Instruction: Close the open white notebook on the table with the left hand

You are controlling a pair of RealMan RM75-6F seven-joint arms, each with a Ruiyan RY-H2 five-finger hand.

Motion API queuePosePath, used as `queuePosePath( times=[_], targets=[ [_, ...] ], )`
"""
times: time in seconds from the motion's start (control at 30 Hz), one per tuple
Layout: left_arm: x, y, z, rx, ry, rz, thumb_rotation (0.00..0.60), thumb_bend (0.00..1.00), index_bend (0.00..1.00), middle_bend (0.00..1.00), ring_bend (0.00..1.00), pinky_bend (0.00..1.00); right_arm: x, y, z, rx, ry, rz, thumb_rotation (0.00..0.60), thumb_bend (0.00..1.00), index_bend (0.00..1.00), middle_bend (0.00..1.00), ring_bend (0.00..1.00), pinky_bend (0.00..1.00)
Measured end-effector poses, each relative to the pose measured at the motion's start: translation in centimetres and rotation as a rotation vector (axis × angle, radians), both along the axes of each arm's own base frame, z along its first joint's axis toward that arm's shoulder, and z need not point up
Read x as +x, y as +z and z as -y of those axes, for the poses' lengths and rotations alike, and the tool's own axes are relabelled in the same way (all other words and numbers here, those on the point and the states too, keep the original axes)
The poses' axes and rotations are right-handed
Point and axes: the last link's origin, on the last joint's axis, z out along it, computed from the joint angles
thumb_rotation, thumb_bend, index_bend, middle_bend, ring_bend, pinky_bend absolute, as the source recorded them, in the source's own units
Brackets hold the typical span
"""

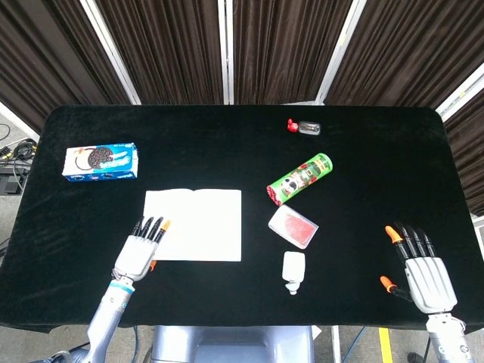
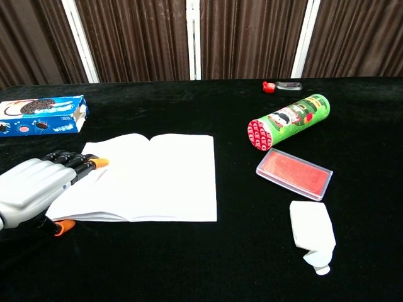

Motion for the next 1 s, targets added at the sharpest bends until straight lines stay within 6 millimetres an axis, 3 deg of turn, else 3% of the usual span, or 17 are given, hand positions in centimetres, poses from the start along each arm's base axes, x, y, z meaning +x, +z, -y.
queuePosePath(
  times=[0.17,0.23,0.7,1.0],
  targets=[
    [0.1,0.0,-0.1,0.011,-0.005,0.007,0.6,0.5,0.0,0.0,0.0,0.0,0.0,0.0,0.0,0.001,-0.002,-0.001,0.6,0.09,0.0,0.0,0.0,0.0],
    [0.4,0.2,-0.1,0.021,-0.018,0.021,0.6,0.52,0.0,0.0,0.0,0.0,0.0,-0.1,0.0,0.002,-0.001,-0.002,0.6,0.09,0.0,0.0,0.0,0.0],
    [3.4,3.0,0.7,0.101,-0.179,0.118,0.6,0.52,0.0,0.0,0.0,0.0,0.0,-0.1,-0.1,0.0,-0.001,-0.003,0.6,0.09,0.0,0.0,0.0,0.0],
    [5.5,3.0,-1.2,0.129,-0.232,0.095,0.6,0.52,0.0,0.0,0.0,0.0,0.1,-0.1,-0.1,0.003,0.0,-0.001,0.6,0.09,0.0,0.0,0.0,0.0]
  ],
)
